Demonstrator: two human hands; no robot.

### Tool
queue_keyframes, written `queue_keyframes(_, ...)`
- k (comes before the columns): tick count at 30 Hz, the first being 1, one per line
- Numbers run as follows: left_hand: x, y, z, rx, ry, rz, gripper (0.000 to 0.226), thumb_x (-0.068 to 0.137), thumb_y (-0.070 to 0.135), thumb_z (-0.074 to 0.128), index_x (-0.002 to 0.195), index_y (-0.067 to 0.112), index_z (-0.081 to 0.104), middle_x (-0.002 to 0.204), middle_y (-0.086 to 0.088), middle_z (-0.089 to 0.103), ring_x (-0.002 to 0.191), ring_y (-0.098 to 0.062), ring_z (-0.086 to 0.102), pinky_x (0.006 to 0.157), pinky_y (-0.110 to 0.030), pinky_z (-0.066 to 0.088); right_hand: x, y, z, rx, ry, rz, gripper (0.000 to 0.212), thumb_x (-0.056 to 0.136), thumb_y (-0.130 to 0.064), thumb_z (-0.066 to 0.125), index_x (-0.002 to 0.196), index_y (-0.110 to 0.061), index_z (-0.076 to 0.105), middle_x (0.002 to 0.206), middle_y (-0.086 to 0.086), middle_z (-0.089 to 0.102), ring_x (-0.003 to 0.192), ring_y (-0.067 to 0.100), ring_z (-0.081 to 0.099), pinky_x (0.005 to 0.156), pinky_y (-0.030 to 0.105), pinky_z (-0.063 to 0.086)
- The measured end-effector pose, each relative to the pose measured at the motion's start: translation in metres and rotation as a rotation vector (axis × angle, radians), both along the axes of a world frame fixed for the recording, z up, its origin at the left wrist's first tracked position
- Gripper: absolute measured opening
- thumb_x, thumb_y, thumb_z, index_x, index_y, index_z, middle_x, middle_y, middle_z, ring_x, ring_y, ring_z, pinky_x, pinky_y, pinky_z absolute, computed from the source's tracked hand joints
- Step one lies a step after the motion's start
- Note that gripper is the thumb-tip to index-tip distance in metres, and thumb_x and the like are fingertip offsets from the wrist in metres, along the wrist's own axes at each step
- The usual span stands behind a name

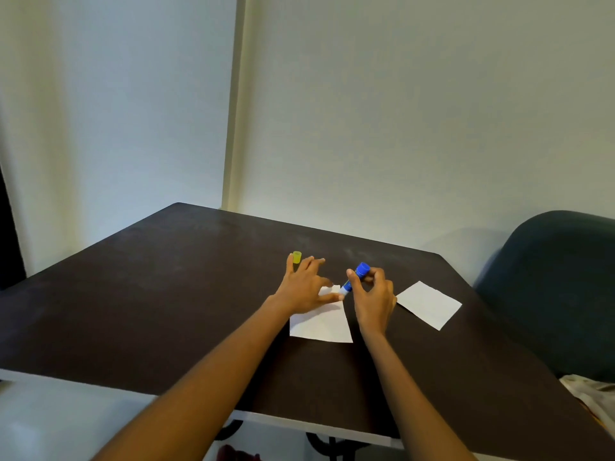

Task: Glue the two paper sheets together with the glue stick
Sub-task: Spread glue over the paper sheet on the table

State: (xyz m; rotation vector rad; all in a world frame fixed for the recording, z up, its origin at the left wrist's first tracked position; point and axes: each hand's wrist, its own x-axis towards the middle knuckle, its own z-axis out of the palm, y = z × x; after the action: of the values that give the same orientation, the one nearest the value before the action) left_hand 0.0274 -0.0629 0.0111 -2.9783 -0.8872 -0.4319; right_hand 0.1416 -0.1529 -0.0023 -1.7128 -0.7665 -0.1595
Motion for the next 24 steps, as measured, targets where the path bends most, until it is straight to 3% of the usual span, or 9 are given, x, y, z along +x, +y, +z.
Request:
queue_keyframes(3, 0.003, 0.008, -0.001, -0.043, 0.120, -0.041, 0.058, 0.087, 0.067, 0.033, 0.133, 0.036, 0.048, 0.159, -0.008, -0.002, 0.144, -0.029, -0.014, 0.104, -0.059, -0.022, 0.010, 0.008, 0.003, -0.023, -0.021, 0.006, 0.034, 0.081, -0.039, 0.068, 0.101, -0.013, 0.059, 0.087, -0.005, 0.053, 0.095, 0.023, 0.056, 0.092, 0.052, 0.046)
queue_keyframes(8, 0.014, 0.015, -0.020, -0.030, 0.208, 0.018, 0.064, 0.085, 0.072, 0.029, 0.140, 0.041, 0.032, 0.158, -0.010, -0.012, 0.142, -0.032, -0.022, 0.098, -0.059, -0.028, 0.023, 0.018, 0.003, -0.032, -0.024, 0.005, 0.034, 0.081, -0.040, 0.068, 0.101, -0.014, 0.059, 0.087, -0.006, 0.055, 0.098, 0.022, 0.055, 0.096, 0.051, 0.042)
queue_keyframes(16, 0.015, 0.015, -0.033, -0.056, 0.117, 0.064, 0.066, 0.079, 0.079, 0.025, 0.138, 0.049, 0.030, 0.158, -0.007, -0.014, 0.141, -0.030, -0.024, 0.093, -0.056, -0.032, 0.025, 0.022, 0.002, -0.056, -0.045, 0.063, 0.032, 0.080, -0.040, 0.069, 0.101, -0.017, 0.060, 0.085, -0.010, 0.052, 0.099, 0.023, 0.057, 0.093, 0.052, 0.044)
queue_keyframes(24, 0.017, 0.017, -0.022, -0.040, 0.162, 0.071, 0.067, 0.077, 0.080, 0.032, 0.136, 0.048, 0.036, 0.158, -0.008, -0.012, 0.142, -0.032, -0.022, 0.098, -0.058, -0.029, 0.025, 0.027, 0.002, -0.088, -0.123, 0.113, 0.034, 0.080, -0.040, 0.069, 0.103, -0.016, 0.063, 0.091, 0.001, 0.069, 0.099, 0.022, 0.058, 0.092, 0.051, 0.045)
